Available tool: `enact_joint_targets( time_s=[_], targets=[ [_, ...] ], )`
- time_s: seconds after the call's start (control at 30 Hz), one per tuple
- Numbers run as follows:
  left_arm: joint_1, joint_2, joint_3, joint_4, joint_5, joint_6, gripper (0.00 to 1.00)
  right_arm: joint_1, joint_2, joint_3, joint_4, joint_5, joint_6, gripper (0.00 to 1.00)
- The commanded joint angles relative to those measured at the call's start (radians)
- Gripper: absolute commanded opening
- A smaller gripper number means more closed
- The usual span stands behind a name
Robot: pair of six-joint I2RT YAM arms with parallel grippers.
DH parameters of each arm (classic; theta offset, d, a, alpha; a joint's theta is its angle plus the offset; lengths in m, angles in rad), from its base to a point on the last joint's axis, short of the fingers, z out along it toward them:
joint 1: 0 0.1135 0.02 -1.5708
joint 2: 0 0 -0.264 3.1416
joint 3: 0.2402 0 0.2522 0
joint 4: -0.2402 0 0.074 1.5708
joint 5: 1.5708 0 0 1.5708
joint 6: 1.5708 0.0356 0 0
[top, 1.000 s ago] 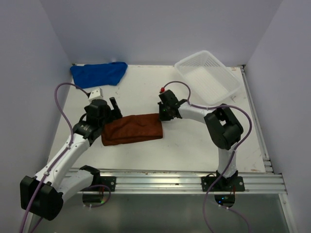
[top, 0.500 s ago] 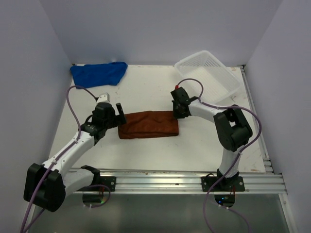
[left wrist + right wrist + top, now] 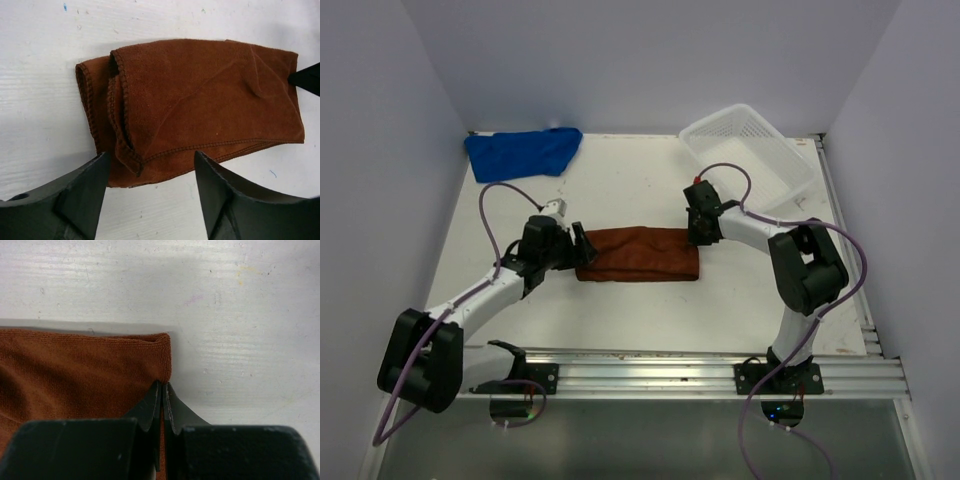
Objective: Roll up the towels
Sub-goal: Fold the towel
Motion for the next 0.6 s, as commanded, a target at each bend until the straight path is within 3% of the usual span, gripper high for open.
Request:
enact_joint_targets(
  time_s=[0.0, 0.23, 0.37, 0.57],
  targets=[
    [-0.003, 0.046, -0.013, 0.083, 0.058, 0.017, 0.69, 0.002, -0.020, -0.030, -0.002, 0.010, -0.010, 0.00],
    [-0.003, 0.063, -0.036, 0.103, 0.038, 0.021, 0.42, -0.008, -0.012, -0.039, 0.007, 0.006, -0.013, 0.00],
    [-0.003, 0.066, -0.039, 0.094, 0.010, 0.027, 0.40, -0.012, -0.014, -0.041, 0.009, 0.003, -0.016, 0.00],
    [-0.003, 0.063, -0.036, 0.068, -0.004, 0.037, 0.15, -0.018, -0.015, -0.042, 0.006, -0.002, -0.016, 0.00]
  ],
)
